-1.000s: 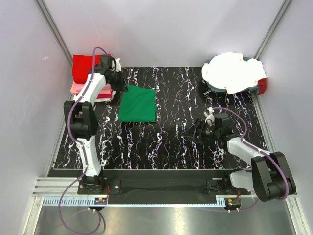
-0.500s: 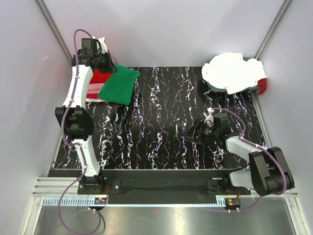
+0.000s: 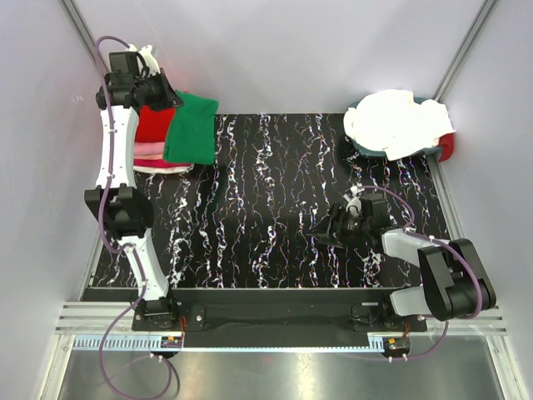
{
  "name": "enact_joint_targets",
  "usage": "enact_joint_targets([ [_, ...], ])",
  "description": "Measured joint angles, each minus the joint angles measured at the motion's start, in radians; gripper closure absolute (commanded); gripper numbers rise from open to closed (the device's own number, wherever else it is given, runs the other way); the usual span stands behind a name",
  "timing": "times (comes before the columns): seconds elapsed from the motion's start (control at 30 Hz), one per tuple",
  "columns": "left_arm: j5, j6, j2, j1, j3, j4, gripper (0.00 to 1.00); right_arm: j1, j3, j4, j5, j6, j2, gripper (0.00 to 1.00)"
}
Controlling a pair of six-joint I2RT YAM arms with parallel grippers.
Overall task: Fold and stack the t-shirts
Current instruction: Neatly place the folded tshirt to the corner
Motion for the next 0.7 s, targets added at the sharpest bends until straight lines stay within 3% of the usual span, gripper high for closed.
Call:
enact_joint_targets([
  [0.7,0.127,-0.077,0.020,0.106,0.085,0.151,1.00,0.000,0.014,0.016,-0.021,0.000,0.051,0.30],
])
